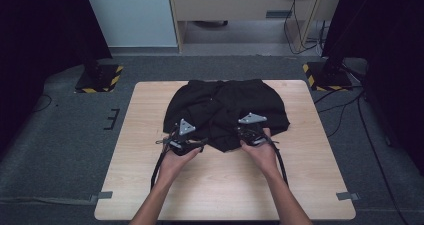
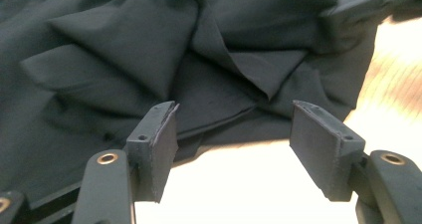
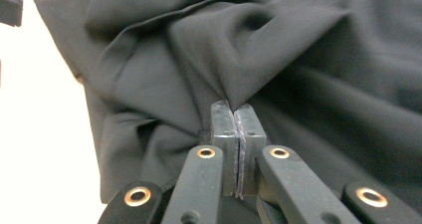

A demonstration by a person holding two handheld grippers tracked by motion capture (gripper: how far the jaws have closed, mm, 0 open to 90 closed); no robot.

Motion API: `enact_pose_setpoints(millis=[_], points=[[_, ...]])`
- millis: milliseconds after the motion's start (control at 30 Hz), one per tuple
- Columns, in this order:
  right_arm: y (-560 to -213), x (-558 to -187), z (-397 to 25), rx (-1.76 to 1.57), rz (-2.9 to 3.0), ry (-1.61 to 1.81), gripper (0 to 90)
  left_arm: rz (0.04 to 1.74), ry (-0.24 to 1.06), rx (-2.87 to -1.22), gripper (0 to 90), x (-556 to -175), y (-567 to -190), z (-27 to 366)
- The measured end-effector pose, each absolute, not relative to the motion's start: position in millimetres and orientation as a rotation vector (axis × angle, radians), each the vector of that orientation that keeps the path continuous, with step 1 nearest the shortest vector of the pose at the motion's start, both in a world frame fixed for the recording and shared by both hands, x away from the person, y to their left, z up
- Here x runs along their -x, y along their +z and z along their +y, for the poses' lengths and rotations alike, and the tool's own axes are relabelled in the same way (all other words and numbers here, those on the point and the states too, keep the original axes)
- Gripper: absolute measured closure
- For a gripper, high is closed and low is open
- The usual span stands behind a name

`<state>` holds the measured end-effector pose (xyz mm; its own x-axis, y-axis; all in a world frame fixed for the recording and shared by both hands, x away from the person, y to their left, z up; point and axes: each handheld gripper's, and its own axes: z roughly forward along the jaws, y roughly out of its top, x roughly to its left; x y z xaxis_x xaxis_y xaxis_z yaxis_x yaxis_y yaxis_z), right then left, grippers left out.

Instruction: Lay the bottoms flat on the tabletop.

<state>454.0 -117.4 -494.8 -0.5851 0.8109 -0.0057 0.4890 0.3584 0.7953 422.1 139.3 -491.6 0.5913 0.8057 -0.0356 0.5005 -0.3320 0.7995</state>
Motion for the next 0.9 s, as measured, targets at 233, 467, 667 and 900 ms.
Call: enact_pose_setpoints(millis=[233, 467, 667, 900], points=[[-477, -439, -162, -1.166, 2.177, 1.126, 89.6, 1.045, 0.477, -2.001, 29.8, -435, -498, 114], [-483, -426, -198, -1.193, 2.168, 1.077, 89.6, 1.136, 0.611, -2.031, 30.6, -449, -508, 117], [-494, -416, -220, -1.241, 2.166, 1.096, 89.4, 1.249, 0.622, -2.018, 29.2, -468, -517, 132], [-495, -402, -227, -1.216, 2.173, 1.16, 89.4, 1.263, 0.551, -2.03, 49.7, -477, -528, 138]])
